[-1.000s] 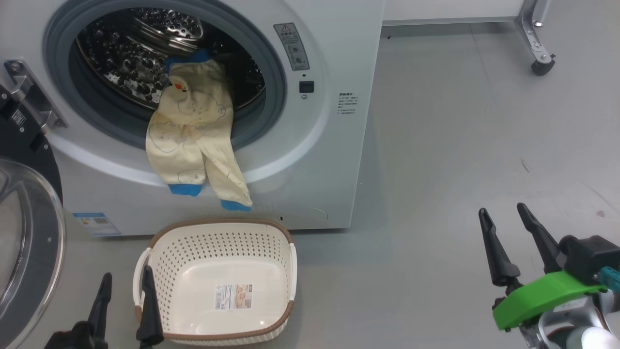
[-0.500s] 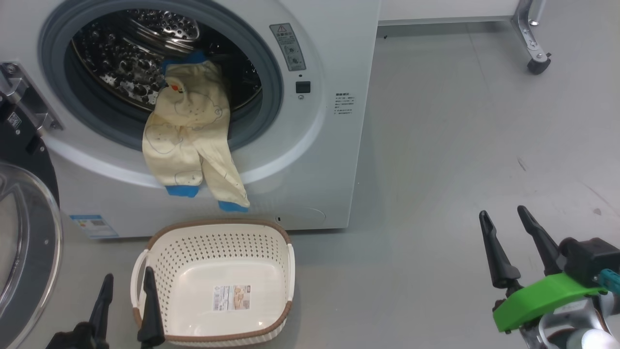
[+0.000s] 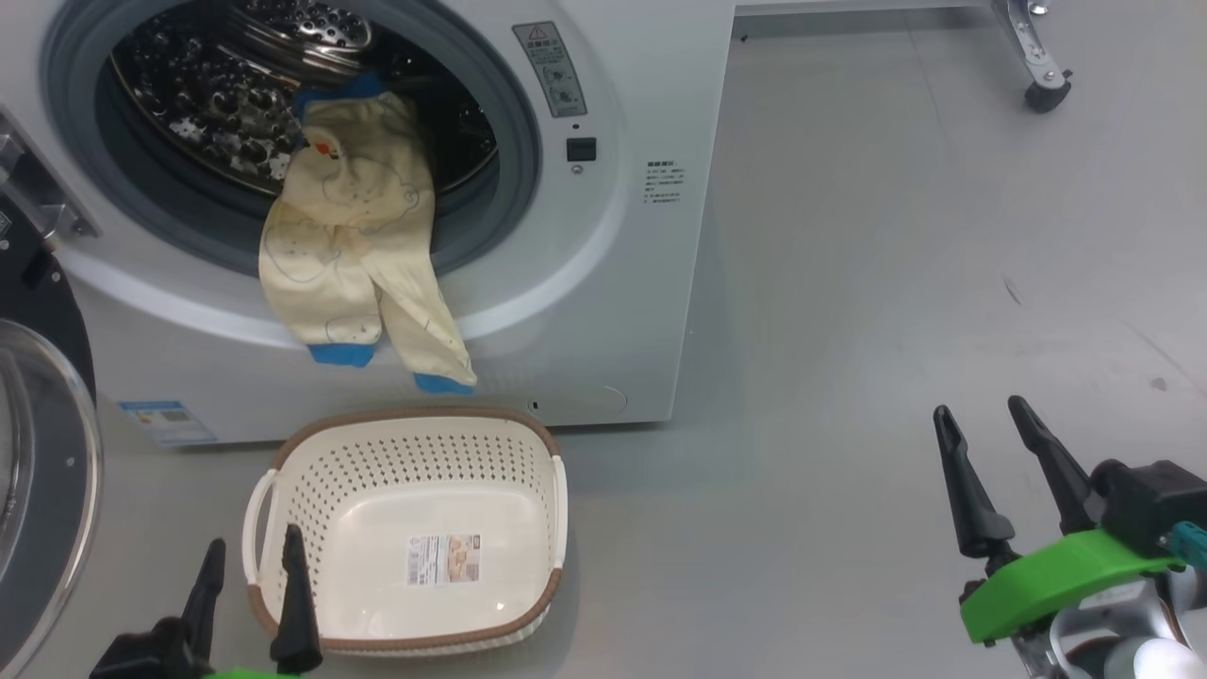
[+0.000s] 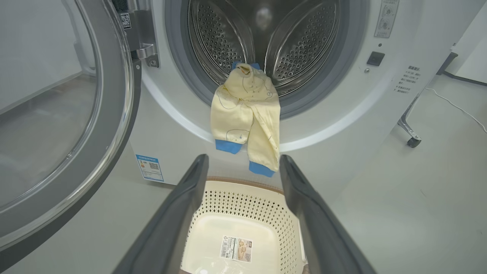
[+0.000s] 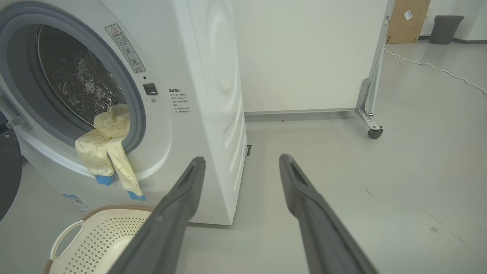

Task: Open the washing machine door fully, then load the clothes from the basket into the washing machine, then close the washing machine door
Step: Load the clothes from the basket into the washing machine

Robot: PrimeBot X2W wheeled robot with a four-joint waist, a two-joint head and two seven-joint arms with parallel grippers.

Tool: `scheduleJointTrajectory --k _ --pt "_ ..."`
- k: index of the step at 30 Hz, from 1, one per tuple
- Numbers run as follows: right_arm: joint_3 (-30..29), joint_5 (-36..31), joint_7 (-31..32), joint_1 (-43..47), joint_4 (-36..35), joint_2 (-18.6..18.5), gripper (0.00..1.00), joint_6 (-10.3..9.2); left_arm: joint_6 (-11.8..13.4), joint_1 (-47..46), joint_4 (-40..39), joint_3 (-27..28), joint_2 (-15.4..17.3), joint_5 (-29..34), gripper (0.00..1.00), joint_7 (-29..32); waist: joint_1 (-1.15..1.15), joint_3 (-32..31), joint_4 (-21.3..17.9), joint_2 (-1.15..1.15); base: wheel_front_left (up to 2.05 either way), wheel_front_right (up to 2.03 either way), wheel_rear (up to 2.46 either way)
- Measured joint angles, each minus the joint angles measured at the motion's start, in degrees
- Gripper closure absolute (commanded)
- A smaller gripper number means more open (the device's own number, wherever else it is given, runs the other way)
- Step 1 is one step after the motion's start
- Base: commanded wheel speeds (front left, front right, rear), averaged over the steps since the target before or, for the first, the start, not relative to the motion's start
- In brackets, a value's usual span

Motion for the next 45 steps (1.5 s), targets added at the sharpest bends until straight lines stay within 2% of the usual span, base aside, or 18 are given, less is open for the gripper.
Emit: scheduleJointTrajectory --k 12,24,34,45 --pt "0.71 0.46 -1.09 -3.38 -0.51 0.0 0.0 0.0 -0.79 -12.3 10.53 -1.36 -0.04 -1.74 0.0 1.79 0.0 6.06 -1.57 0.0 0.0 0.0 0.0" --pt "2.7 1.51 -3.21 -10.23 -0.3 -0.01 0.0 0.0 -7.16 -31.11 26.51 -1.81 -0.01 -3.48 0.0 3.11 0.02 16.18 -3.78 0.0 0.0 0.0 0.0" --pt "4.41 3.41 -6.24 -14.64 1.99 -0.02 0.0 0.0 -12.01 -45.19 38.72 -1.24 1.38 -5.2 0.0 5.09 0.01 24.45 -7.36 0.0 0.0 0.0 0.0" --pt "6.72 6.08 -9.92 -17.05 6.35 -0.02 0.0 0.01 -14.28 -55.79 48.12 -0.34 3.87 -6.24 0.0 7.55 0.0 29.15 -12.14 0.0 0.0 0.0 0.0"
